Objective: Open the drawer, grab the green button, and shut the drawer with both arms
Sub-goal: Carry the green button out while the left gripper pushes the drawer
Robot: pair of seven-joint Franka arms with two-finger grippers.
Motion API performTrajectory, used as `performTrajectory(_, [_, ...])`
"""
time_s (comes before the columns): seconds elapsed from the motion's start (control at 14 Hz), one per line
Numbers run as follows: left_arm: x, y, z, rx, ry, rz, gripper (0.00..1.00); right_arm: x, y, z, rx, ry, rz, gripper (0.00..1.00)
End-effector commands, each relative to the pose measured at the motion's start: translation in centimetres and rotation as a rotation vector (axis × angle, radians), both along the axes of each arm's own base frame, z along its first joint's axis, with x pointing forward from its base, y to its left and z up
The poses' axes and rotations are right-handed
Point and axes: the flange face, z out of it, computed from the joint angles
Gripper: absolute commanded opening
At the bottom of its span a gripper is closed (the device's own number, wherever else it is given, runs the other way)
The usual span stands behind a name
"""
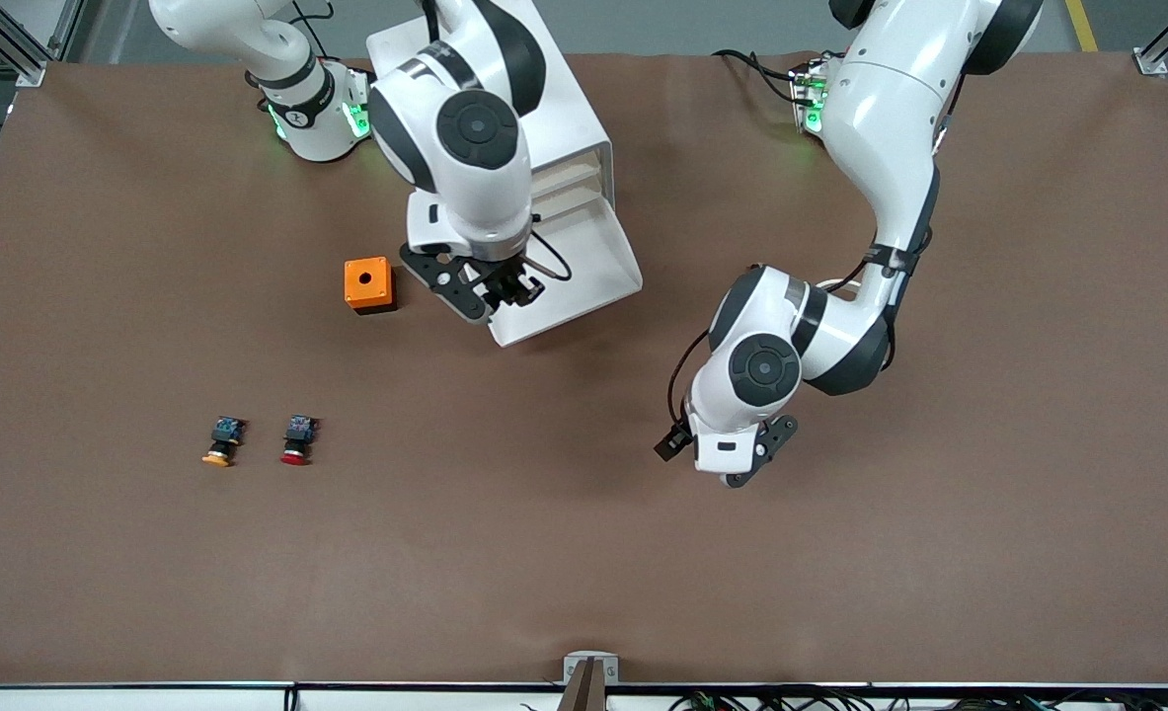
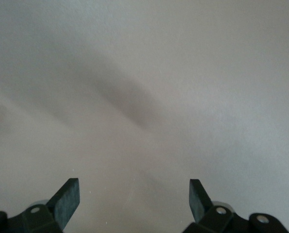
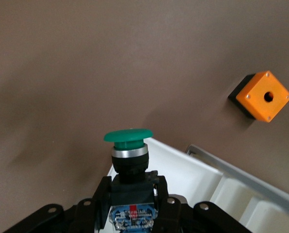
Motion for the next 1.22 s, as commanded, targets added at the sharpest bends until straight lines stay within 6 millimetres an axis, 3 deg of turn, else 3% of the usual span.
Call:
performTrajectory(0.0, [-2.0,-2.8,-0.1,0.019,-0.015,-0.039,0.99,2.3,-4.7,1.7,0.021,0.011,0.065,0.0])
performTrajectory(0.29, [-5.6,-7.7,-1.4,0.028,-0.001,-0.122,0.99,5.9,-9.7,0.4,0.047,0.003,0.198,0.0])
performTrajectory(0.64, [-10.1,-12.7,-4.0,0.04,0.027,-0.208,0.99,7.6,-14.4,-4.9,0.071,-0.04,0.284,0.0])
performTrajectory(0.93, [-12.5,-15.0,-3.8,0.039,0.028,-0.251,0.99,7.6,-18.8,-9.8,0.078,-0.062,0.34,0.0])
performTrajectory(1.15, [-14.2,-16.7,-3.6,0.034,0.027,-0.281,0.99,7.1,-20.3,-12.6,0.081,-0.097,0.377,0.0])
